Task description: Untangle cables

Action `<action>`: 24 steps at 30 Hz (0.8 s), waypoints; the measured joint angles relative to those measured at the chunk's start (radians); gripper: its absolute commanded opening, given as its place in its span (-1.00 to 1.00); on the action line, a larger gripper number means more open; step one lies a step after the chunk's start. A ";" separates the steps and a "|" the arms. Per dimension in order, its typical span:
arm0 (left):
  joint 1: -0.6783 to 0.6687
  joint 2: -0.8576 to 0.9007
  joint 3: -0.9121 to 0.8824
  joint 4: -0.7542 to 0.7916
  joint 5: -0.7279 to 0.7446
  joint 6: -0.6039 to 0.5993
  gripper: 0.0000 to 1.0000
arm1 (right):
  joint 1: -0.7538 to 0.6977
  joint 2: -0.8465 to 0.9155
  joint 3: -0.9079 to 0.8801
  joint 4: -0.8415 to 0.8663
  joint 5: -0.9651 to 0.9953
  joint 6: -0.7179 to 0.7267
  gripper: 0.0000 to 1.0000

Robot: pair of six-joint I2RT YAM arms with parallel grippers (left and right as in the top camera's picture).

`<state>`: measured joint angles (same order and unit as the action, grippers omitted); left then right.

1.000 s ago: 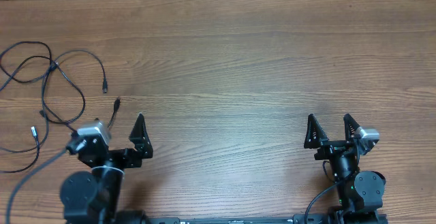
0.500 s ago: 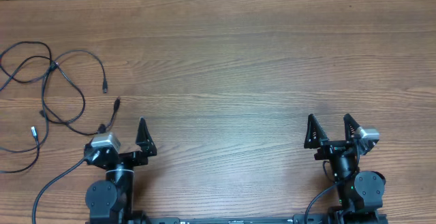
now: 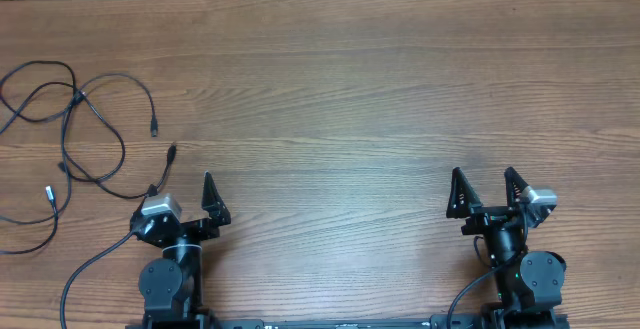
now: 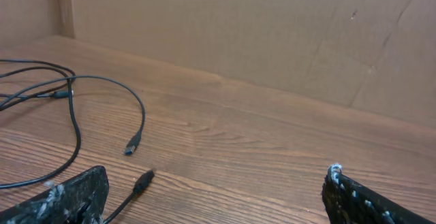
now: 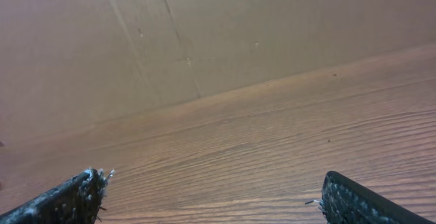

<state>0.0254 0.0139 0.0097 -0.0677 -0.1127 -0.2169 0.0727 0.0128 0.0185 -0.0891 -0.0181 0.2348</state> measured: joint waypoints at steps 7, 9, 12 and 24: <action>0.000 0.000 0.000 0.000 0.000 0.011 0.99 | 0.000 0.000 0.000 0.000 0.000 0.000 1.00; 0.000 0.000 0.000 0.000 0.000 0.011 0.99 | 0.000 0.000 0.000 -0.001 0.000 0.000 1.00; 0.000 0.000 0.000 0.000 0.000 0.011 0.99 | 0.000 0.000 0.000 -0.001 0.000 0.000 1.00; 0.000 0.000 0.000 0.000 0.000 0.011 0.99 | 0.000 0.000 0.000 -0.002 0.000 0.000 1.00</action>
<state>0.0257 0.0139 0.0093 -0.0673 -0.1127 -0.2058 0.0727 0.0128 0.0185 -0.0906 -0.0181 0.2352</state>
